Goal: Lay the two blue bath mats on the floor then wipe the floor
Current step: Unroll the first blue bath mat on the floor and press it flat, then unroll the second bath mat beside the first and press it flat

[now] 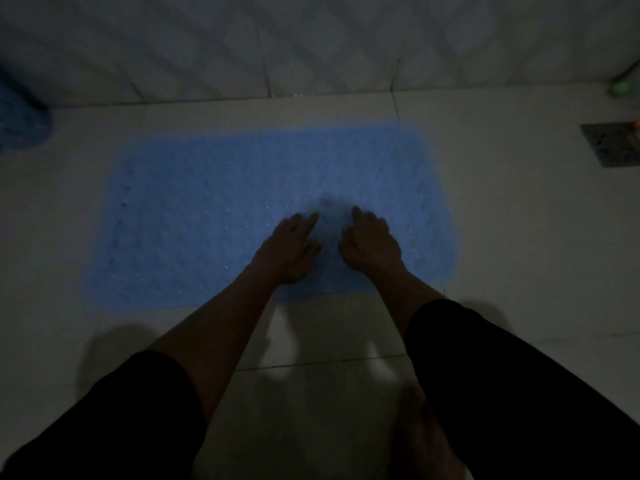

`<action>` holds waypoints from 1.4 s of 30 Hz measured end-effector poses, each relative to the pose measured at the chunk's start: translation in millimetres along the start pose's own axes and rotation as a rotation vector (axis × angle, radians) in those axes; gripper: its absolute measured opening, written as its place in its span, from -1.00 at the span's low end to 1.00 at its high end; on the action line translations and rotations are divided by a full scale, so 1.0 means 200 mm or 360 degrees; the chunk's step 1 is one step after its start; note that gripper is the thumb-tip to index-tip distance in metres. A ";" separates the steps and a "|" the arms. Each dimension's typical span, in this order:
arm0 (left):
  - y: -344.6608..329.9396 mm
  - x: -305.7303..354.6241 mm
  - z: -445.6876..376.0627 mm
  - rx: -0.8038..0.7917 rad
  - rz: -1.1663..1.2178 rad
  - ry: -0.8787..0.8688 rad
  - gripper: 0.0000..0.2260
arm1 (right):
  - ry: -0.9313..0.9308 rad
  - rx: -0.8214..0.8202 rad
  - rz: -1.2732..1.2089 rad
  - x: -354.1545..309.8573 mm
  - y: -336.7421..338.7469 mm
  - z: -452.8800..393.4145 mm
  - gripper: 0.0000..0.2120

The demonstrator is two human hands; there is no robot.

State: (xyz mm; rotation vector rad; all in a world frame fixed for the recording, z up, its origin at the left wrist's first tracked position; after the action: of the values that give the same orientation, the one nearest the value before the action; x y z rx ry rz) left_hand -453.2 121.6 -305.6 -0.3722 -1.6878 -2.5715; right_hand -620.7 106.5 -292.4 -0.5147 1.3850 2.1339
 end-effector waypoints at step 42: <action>1.53 -2.49 0.35 0.1480 0.0951 0.1048 -0.41 | 0.1146 -0.0345 -0.0398 -3.10 -0.99 -0.73 -0.07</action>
State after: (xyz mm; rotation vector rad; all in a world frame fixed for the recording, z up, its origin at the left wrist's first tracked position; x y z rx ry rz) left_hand 92.7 13.2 -115.4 0.0398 -1.8527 -1.1252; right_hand -9.3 -105.4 -132.3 -1.5699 1.3301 1.9732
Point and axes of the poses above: each hand's wrist, its own z-axis away from the middle knuckle, its own y-axis out of the back of the hand, x = y × z, the point moved 2 cm from there along -z, towards the middle knuckle, and after that the axes turned 12 degrees about -z, right-handed, at the moved point
